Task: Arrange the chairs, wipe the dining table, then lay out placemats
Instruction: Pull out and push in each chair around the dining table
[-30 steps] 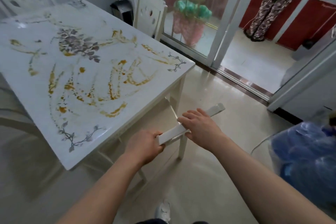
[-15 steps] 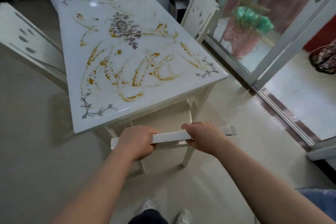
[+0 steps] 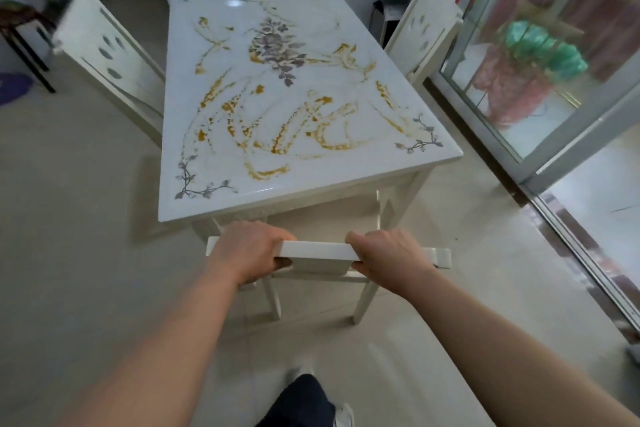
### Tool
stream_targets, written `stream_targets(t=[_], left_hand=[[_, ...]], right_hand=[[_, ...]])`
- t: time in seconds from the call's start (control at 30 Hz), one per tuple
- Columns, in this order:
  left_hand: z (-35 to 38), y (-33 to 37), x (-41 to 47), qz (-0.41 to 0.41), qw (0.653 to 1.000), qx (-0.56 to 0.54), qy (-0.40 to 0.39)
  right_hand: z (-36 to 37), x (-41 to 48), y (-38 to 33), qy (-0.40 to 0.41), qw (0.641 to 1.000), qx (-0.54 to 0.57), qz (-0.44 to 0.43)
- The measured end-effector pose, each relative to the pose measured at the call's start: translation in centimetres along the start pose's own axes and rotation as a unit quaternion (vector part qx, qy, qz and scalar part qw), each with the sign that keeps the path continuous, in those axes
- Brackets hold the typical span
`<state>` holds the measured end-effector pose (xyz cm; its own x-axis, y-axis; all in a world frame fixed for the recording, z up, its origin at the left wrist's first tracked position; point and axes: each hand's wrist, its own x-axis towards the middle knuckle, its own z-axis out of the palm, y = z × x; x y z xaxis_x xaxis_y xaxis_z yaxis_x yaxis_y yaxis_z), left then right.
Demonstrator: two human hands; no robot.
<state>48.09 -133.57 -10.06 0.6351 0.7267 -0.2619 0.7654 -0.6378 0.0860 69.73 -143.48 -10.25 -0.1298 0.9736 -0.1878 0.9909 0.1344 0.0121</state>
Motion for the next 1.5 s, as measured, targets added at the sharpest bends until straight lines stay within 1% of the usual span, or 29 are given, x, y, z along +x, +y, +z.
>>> stream_targets(t=[0.3, 0.4, 0.57, 0.7, 0.93, 1.07, 1.13, 1.3, 1.5], left_hand=[[-0.7, 0.0, 0.8, 0.013, 0.999, -0.038, 0.0], [-1.3, -0.1, 1.7, 0.011, 0.998, -0.057, -0.008], [-2.6, -0.1, 3.1, 0.004, 0.997, -0.077, 0.0], [-4.0, 0.2, 4.4, -0.009, 0.997, -0.072, 0.011], [-4.8, 0.9, 5.0, -0.057, 0.995, -0.077, 0.024], [-5.0, 1.3, 4.7, -0.072, 0.995, -0.072, 0.018], [-5.0, 1.4, 4.7, -0.076, 0.994, -0.077, 0.01], [-5.0, 1.2, 5.1, -0.085, 0.992, -0.09, 0.019], [-4.2, 1.3, 4.5, -0.081, 0.994, -0.07, 0.018]], right_hand=[[-1.0, 0.5, 1.0, -0.031, 0.999, 0.0, 0.005], [-1.6, 1.3, 1.8, -0.033, 0.999, 0.0, 0.011], [-2.9, 2.5, 3.2, -0.032, 0.999, 0.001, 0.005], [-3.8, 3.8, 4.8, -0.024, 0.999, -0.013, -0.021], [-4.1, 4.9, 6.4, -0.018, 0.997, -0.021, -0.075], [-3.8, 5.0, 6.7, -0.017, 0.995, -0.022, -0.095], [-3.8, 5.0, 6.8, -0.018, 0.995, -0.021, -0.099], [-4.1, 5.2, 7.1, -0.006, 0.994, -0.019, -0.107], [-4.0, 4.5, 6.7, -0.024, 0.993, -0.022, -0.115]])
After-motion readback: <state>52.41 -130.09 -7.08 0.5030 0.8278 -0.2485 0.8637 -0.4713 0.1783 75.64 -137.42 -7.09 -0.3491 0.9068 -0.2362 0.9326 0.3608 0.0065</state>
